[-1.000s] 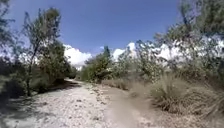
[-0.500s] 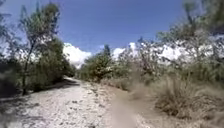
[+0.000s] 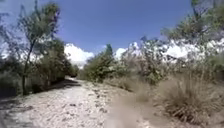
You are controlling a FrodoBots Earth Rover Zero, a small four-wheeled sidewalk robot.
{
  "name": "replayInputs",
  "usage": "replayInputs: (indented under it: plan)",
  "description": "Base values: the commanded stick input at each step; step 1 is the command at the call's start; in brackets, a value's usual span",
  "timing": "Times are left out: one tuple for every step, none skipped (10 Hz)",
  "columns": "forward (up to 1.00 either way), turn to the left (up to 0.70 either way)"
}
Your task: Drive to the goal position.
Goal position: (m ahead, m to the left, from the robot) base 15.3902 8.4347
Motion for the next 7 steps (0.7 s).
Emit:
replayInputs:
  plan:
    - [0.44, 0.19]
    - [0.44, 0.02]
    - [0.44, 0.02]
    - [0.44, 0.02]
    - [0.44, 0.06]
    - [0.44, 0.18]
    - [0.44, 0.27]
